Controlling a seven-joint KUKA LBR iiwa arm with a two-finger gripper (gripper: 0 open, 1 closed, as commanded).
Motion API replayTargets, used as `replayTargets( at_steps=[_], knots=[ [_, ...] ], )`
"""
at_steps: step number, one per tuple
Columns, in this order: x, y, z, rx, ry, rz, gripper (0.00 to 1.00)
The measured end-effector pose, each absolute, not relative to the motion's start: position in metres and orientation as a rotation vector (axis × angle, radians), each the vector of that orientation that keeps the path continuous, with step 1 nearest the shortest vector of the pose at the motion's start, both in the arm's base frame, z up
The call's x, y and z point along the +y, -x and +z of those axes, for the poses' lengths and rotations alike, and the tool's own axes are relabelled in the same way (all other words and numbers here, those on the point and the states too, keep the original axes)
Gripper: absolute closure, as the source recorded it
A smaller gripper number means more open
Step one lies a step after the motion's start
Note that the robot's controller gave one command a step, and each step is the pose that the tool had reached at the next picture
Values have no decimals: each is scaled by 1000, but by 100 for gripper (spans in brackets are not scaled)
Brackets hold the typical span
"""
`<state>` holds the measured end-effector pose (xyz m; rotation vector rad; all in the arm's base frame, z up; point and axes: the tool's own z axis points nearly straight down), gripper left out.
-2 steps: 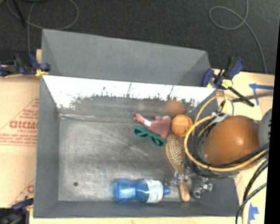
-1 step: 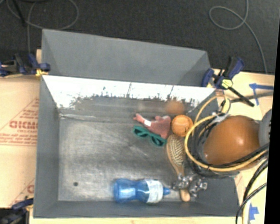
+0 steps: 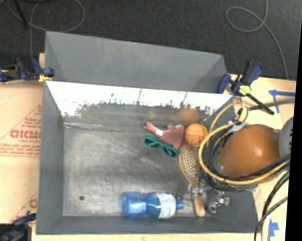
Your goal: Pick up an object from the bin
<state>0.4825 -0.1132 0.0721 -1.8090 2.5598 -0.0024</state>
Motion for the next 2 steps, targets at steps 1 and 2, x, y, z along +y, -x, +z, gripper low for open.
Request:
replayTargets(
  at_steps=[1,2],
  knots=[
    [-114,-483,72,2558,1811,-6,100],
    [-114,-483,72,2558,1812,-6,100]
  ],
)
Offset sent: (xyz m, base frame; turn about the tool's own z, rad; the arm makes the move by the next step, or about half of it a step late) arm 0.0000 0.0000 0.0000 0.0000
